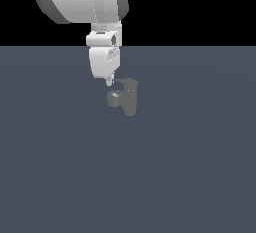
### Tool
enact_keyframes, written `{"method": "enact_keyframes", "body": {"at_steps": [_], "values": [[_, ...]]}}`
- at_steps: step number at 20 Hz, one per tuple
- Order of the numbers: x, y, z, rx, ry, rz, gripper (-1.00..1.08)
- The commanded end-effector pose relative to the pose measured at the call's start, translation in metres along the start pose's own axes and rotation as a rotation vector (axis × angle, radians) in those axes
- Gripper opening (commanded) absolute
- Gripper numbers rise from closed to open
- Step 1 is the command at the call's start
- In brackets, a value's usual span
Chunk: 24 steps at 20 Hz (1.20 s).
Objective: Turn on the faucet by rotating a designated handle.
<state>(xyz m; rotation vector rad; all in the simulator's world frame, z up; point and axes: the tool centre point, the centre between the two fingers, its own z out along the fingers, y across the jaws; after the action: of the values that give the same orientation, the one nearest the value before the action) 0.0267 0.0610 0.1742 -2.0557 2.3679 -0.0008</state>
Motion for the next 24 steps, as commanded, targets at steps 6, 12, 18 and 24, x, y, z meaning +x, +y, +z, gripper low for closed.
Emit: {"method": "enact_keyframes", "body": {"at_steps": [6,12,18,24], "values": [[0.044,0.008,0.0,-0.002,0.003,0.01,-1.0],[0.081,0.016,0.001,-0.004,0.004,0.013,-1.0],[0.069,0.007,0.0,-0.002,-0.003,-0.02,-1.0],[0.097,-0.007,0.0,-0.003,-0.001,-0.008,-1.0]]}}
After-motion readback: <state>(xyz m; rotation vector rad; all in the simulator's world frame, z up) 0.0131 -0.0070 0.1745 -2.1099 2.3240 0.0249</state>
